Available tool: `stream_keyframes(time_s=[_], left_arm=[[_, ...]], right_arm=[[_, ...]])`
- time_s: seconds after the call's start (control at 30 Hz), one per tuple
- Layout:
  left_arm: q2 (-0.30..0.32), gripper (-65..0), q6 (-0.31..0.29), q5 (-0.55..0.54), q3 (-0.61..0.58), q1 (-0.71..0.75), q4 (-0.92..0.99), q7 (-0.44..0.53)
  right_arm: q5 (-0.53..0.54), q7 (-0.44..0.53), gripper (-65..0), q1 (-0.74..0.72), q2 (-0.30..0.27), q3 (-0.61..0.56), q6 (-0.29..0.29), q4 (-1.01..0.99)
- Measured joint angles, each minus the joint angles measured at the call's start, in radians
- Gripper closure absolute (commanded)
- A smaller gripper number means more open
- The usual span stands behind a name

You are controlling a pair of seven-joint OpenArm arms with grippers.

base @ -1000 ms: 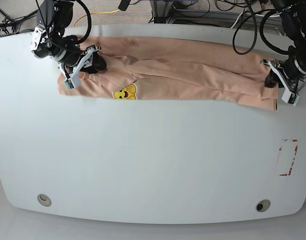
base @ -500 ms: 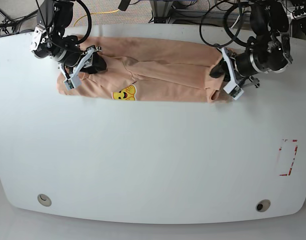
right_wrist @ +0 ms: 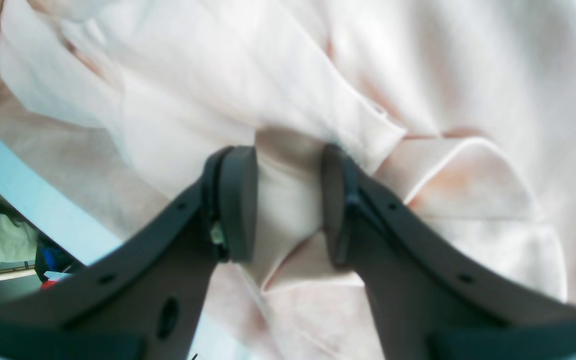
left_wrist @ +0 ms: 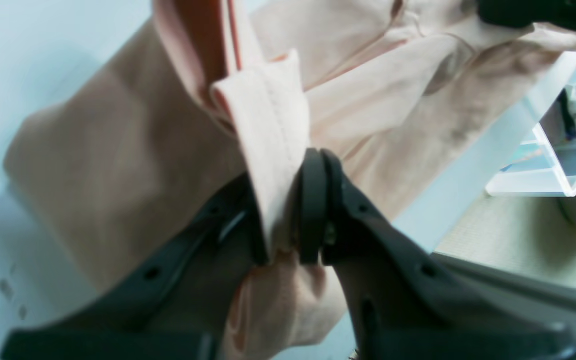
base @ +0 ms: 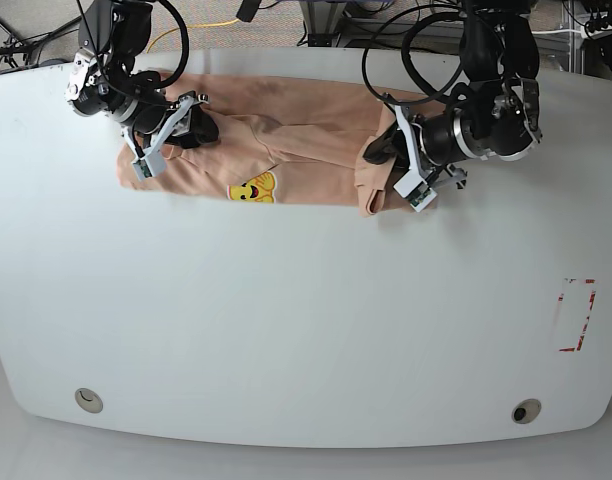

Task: Fold the T-shirt properly
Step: 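Fold the strip's end with the left gripper toward the right gripper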

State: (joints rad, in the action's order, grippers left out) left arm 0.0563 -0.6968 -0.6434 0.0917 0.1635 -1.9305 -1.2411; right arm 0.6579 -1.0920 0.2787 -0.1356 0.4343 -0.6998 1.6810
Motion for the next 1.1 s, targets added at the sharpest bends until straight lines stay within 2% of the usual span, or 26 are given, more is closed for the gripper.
stream_keyframes(time_s=[0.07,0.13,0.2,0.3,0.43,0.57,0.7,0.77,0.87,1.07,1.1], left_arm=[[-0.001,-6.1,0.000,-0.008,-0.032,-0.014,0.001,0.007],[-0.006,-9.6,0.000,-0.008,-0.036,-0.023,0.003,0.007],[-0.005,-15.4,0.000,0.005,-0.036,-0.031,0.006,0.005],[-0.002,-27.5,0.000,0.026,-0.047,-0.042,0.006,0.004],[0.002,-37.9,0.021,0.026,-0.093,-0.043,0.006,0.003],[0.001,-38.6,0.053,0.026,-0.177,-0.048,0.005,0.004],[0.002,-38.6,0.052,0.024,-0.311,-0.066,-0.026,0.000],[-0.004,-38.6,0.051,0.000,-0.328,-0.074,-0.035,0.008],[-0.001,-38.6,0.049,0.008,-0.279,-0.095,-0.037,0.008],[0.114,-38.5,0.053,0.031,-0.105,-0.094,-0.022,0.006],[0.130,-38.5,0.053,0.031,-0.084,-0.093,-0.003,0.008]], right_arm=[[0.000,0.000,-20.8,0.000,0.001,0.000,0.000,0.000],[0.000,0.000,-20.8,0.000,0.002,0.000,0.000,0.000],[0.001,0.000,-20.8,0.000,0.003,0.000,0.000,0.000],[0.000,0.000,-20.8,0.000,0.003,0.000,0.000,0.000],[0.000,0.000,-20.8,-0.009,0.003,0.003,0.000,0.000],[-0.007,-0.003,-20.8,-0.018,0.003,0.003,0.000,0.000],[-0.008,-0.003,-20.8,-0.019,0.005,0.003,0.000,-0.001],[-0.007,-0.003,-20.8,-0.021,0.005,0.003,0.000,-0.001],[-0.008,-0.011,-20.9,-0.035,0.005,0.003,0.000,-0.001],[-0.026,-0.016,-22.2,-0.058,0.005,0.004,0.003,0.045],[-0.025,-0.015,-24.3,-0.063,0.005,0.006,0.003,0.059]])
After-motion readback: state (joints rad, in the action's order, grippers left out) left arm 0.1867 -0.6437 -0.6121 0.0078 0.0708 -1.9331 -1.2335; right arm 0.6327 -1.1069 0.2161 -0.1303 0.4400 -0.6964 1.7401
